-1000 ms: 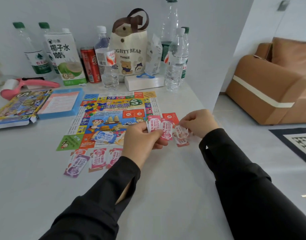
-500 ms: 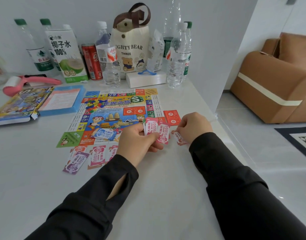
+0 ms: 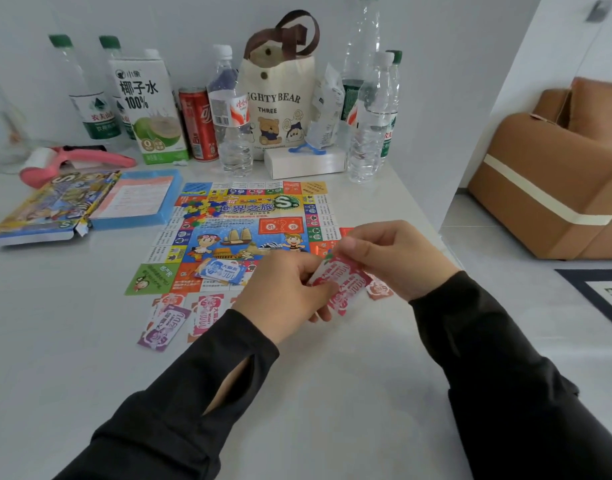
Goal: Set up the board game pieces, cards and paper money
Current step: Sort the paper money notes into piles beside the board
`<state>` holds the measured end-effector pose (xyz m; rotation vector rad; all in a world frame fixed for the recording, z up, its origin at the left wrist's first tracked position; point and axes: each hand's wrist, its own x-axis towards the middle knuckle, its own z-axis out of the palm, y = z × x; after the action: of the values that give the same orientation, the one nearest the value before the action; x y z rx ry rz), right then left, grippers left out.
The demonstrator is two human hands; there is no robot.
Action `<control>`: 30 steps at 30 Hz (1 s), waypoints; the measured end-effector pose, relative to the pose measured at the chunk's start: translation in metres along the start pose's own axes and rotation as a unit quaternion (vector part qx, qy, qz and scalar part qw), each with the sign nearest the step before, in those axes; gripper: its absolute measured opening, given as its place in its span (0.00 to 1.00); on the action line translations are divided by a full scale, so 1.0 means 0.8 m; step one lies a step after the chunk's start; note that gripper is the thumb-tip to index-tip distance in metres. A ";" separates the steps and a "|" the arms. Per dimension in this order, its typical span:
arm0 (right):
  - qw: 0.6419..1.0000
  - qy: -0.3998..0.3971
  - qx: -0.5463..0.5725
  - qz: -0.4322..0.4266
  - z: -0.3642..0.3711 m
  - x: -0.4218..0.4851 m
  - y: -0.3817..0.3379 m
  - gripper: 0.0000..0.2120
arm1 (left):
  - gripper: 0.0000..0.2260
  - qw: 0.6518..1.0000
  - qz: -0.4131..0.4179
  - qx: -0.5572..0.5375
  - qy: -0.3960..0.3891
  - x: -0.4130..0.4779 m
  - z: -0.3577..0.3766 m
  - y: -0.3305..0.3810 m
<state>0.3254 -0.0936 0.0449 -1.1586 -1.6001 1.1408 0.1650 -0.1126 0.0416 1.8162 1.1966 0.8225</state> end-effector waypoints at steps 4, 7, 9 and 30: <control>0.999 -0.040 0.029 0.007 -0.006 -0.002 -0.001 0.05 | 0.14 0.997 0.034 0.072 0.002 0.000 -0.003 -0.001; 0.998 -0.045 0.038 0.012 -0.007 -0.004 -0.001 0.06 | 0.14 0.994 0.046 0.094 -0.003 0.000 -0.003 -0.004; 0.999 -0.032 0.026 0.011 -0.006 -0.005 -0.001 0.06 | 0.15 0.994 0.053 0.096 0.000 0.000 -0.003 -0.003; 0.995 0.050 -0.080 0.045 -0.004 -0.006 -0.007 0.13 | 0.08 0.998 -0.024 -0.011 -0.048 0.002 -0.005 -0.001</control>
<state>0.3283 -0.0982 0.0506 -1.3825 -1.5986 1.0086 0.1617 -0.1101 0.0431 1.7823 1.1597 0.7106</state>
